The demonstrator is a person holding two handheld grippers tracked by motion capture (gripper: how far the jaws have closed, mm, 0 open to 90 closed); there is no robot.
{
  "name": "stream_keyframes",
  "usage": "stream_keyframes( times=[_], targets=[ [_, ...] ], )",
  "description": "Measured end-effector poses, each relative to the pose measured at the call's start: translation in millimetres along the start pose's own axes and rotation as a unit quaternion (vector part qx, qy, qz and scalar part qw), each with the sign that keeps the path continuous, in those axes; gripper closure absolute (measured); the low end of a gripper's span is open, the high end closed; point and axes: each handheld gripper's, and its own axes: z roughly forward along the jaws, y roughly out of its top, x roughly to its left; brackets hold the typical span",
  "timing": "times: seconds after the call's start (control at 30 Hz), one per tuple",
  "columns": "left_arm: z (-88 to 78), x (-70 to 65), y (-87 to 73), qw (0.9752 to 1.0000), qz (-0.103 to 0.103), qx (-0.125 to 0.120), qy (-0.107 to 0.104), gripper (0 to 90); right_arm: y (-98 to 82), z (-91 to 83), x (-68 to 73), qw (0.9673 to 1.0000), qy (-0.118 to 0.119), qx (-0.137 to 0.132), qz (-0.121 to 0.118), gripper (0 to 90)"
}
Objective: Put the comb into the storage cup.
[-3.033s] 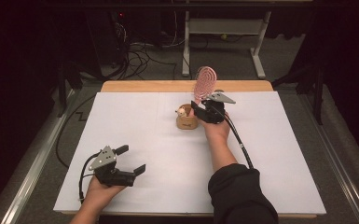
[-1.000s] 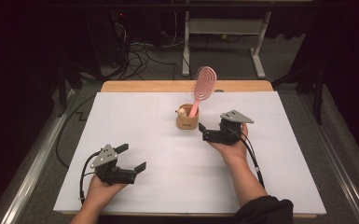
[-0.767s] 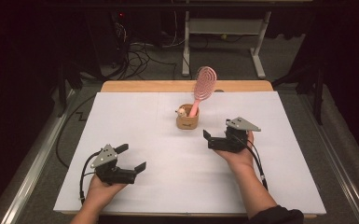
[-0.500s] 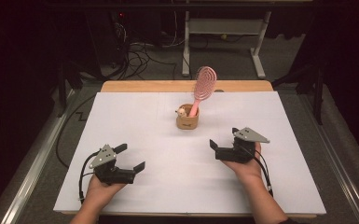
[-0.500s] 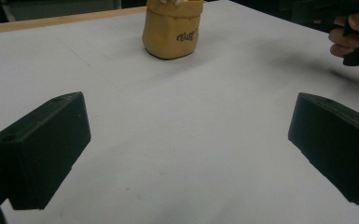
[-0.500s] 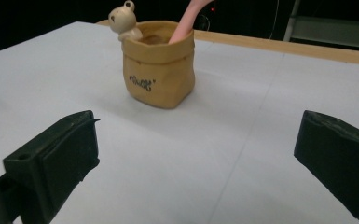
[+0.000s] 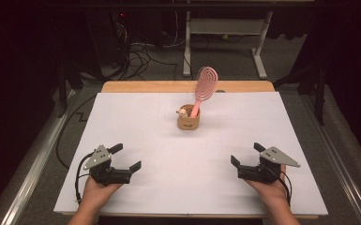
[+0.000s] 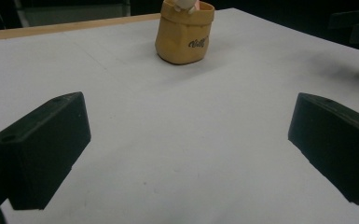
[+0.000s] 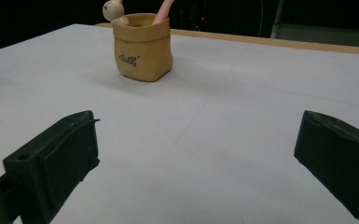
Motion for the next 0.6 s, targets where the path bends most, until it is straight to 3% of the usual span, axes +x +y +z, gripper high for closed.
stream_keyframes(
  times=[0.2,0.6],
  targets=[
    [-3.2,-0.3,-0.4,1.0000,0.000,-0.003,0.005,0.0,-13.6,-31.7,-5.8,0.9996,-0.011,-0.026,0.000,0.4],
    [-0.9,-2.4,-1.2,1.0000,0.008,0.001,0.004,0.0,-15.2,-31.1,-10.5,0.9995,-0.018,-0.027,0.002,0.4]
  ],
)
